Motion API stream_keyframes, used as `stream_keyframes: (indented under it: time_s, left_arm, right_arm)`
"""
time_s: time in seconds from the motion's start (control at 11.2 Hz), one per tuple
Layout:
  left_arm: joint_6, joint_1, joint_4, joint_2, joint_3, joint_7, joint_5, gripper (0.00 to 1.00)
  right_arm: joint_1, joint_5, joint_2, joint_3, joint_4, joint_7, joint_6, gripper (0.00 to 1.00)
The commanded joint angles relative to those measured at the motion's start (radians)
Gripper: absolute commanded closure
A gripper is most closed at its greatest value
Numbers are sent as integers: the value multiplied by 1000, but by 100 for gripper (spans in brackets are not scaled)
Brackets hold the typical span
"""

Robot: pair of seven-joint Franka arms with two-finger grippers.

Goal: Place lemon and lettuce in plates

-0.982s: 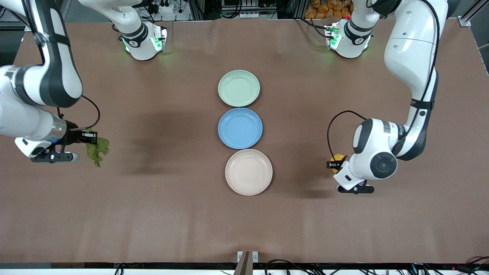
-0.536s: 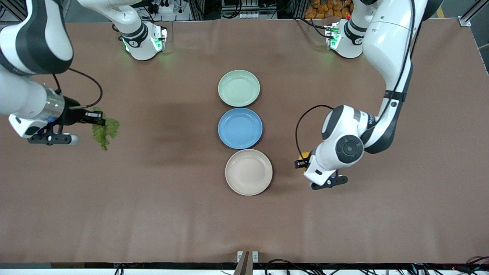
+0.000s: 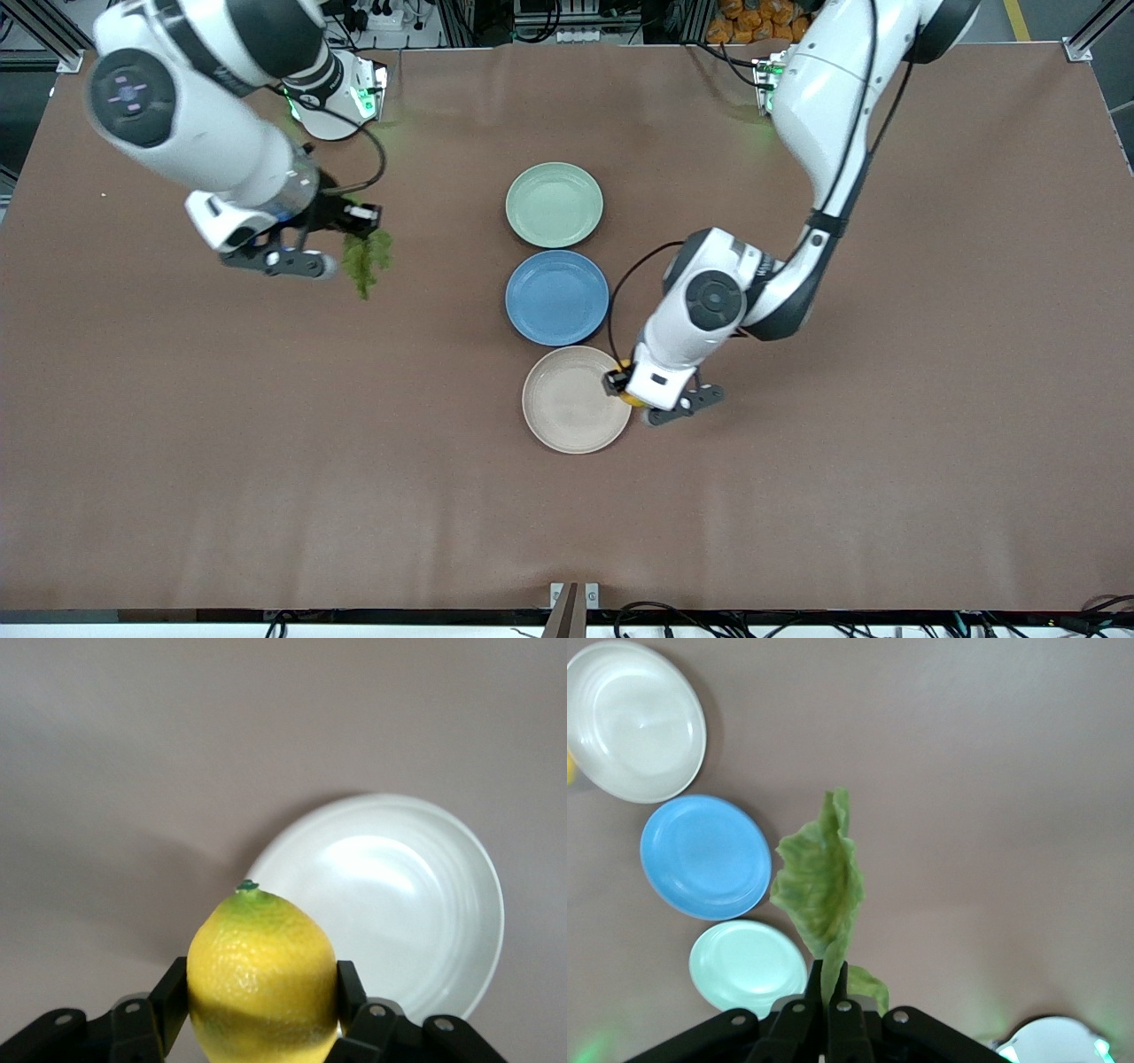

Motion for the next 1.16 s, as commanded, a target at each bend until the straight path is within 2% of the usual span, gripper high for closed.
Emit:
stream_keyframes:
  time_s: [0.0, 0.18, 0.27, 0.36, 0.62, 0.71, 0.89, 1.07]
  left_arm:
    - [70, -73, 18, 42, 19, -70, -25, 100]
    - [119, -80, 18, 54, 21, -77, -25, 100]
    - [124, -79, 18, 54, 21, -106, -24, 11]
    - [139, -91, 18, 50, 24, -124, -16, 0]
    - [137, -85, 17, 34, 33, -129, -11, 0]
    - [128, -81, 14, 7, 62, -126, -4, 0]
    - [61, -39, 12, -26, 88, -115, 1, 0]
    - [-15, 31, 12, -59, 88, -54, 15, 0]
  right_arm:
    - [0, -6, -9, 164, -51, 208, 40, 100]
    - [0, -33, -9, 282, -104, 345, 91, 100]
    - [0, -40, -10, 342, -139, 403, 129, 100]
    - [-1, -44, -10, 388, -172, 459, 170, 100]
    - [0, -75, -6, 514, -299, 601, 359, 100]
    - [0, -107, 0, 550, -349, 647, 431, 100]
    - [15, -161, 31, 567, -435, 697, 560, 100]
    - [37, -239, 98, 567, -448, 758, 612, 100]
